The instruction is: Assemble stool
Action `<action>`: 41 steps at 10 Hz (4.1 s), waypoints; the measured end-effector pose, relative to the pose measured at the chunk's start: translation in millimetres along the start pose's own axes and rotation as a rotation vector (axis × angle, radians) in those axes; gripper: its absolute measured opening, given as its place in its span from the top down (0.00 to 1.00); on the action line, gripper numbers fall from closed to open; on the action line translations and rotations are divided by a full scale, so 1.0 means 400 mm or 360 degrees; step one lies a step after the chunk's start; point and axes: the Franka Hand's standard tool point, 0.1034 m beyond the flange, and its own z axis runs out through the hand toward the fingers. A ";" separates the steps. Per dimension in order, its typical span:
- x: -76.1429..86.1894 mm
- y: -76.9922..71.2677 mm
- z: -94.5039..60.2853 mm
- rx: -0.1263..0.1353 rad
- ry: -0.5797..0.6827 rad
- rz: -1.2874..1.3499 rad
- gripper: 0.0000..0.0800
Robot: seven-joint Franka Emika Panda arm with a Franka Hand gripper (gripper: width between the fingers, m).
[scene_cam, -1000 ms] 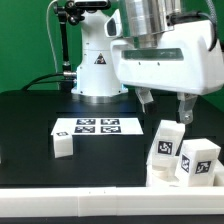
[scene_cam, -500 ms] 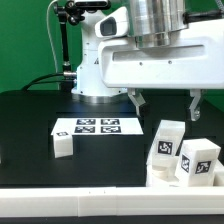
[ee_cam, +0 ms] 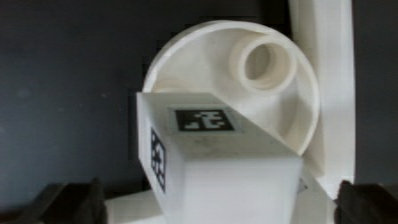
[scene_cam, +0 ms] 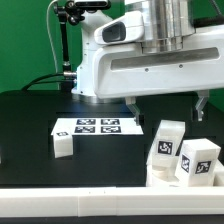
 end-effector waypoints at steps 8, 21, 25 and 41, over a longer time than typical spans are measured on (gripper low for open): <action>-0.007 -0.006 0.014 -0.0075 -0.0040 -0.1085 0.19; -0.001 0.029 0.034 -0.0181 -0.0144 -0.2024 0.57; 0.000 0.031 0.033 -0.0188 -0.0129 -0.1797 0.57; 0.004 0.017 0.045 -0.0167 0.0142 0.0608 0.57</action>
Offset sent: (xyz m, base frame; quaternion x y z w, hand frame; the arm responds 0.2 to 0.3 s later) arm -0.0027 0.0178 -0.0021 -0.0236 0.0021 -0.2630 0.9645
